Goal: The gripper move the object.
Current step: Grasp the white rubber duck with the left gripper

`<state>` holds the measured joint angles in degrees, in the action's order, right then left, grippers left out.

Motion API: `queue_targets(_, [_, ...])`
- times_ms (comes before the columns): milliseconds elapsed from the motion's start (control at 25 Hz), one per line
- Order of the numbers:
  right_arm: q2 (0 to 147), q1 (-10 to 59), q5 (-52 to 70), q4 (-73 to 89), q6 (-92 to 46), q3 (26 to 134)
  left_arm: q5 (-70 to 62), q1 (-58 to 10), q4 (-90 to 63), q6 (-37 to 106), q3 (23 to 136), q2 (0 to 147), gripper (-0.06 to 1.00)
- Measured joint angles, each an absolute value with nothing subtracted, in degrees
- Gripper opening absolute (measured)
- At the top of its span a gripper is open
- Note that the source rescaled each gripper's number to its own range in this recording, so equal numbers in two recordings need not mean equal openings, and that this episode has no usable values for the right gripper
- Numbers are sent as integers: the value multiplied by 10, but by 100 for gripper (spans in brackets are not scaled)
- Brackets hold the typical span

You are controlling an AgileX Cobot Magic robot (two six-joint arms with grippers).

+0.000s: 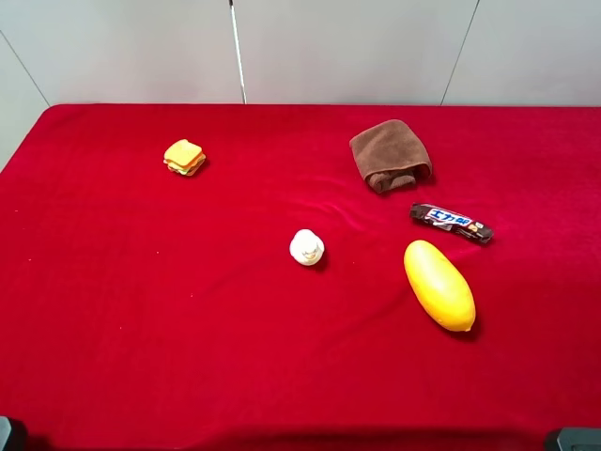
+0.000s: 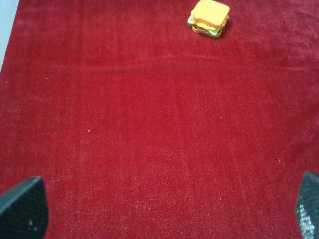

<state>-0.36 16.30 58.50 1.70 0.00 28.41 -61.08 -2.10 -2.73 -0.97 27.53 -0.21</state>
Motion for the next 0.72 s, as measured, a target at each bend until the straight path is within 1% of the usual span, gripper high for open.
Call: queue_targets(720, [-4, 163, 584, 17, 0, 284, -605, -21, -28, -10, 285, 3, 100])
